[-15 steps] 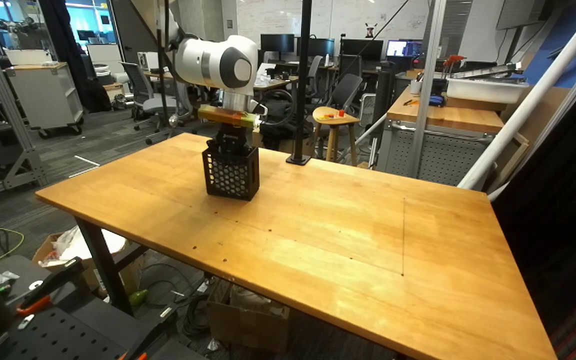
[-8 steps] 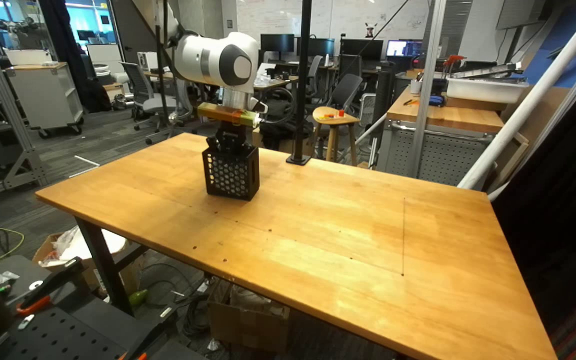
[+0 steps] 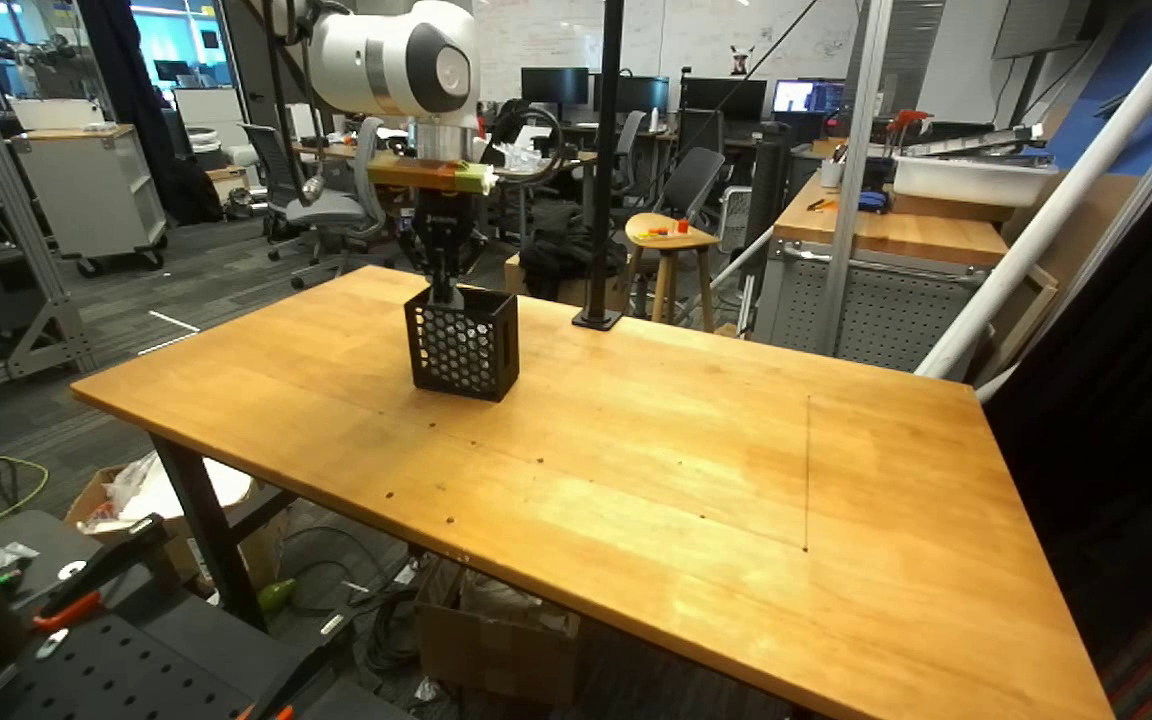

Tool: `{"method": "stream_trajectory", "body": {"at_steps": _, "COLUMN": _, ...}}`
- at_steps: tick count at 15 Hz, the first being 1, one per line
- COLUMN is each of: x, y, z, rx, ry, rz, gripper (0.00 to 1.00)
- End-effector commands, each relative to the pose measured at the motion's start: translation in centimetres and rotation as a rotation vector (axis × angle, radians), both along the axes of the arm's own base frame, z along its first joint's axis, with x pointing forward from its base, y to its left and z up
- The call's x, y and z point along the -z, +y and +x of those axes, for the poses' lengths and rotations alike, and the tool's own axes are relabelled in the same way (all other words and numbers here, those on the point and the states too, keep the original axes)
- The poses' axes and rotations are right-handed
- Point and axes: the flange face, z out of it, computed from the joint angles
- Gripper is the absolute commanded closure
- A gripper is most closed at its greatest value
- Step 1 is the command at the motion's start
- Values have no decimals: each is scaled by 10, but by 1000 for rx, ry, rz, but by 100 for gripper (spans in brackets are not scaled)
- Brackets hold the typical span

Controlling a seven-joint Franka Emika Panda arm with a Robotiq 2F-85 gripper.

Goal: Pick up the towel, then put it inside the black object

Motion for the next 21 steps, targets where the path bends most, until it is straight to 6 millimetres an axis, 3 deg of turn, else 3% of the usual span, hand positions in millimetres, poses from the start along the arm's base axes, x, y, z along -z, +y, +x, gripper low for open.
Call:
{"method": "stream_trajectory", "body": {"at_steps": 1, "x": -20, "y": 22, "z": 2, "rx": -56, "ry": -12, "rz": -52, "gripper": 86}}
{"method": "stream_trajectory", "body": {"at_steps": 5, "x": -37, "y": 40, "z": 10, "rx": -139, "ry": -17, "rz": -115, "gripper": 86}}
{"method": "stream_trajectory", "body": {"at_steps": 10, "x": -62, "y": 45, "z": 24, "rx": -193, "ry": -34, "rz": -171, "gripper": 86}}
{"method": "stream_trajectory", "body": {"at_steps": 21, "x": -45, "y": 30, "z": 33, "rx": -182, "ry": -24, "rz": -143, "gripper": 86}}
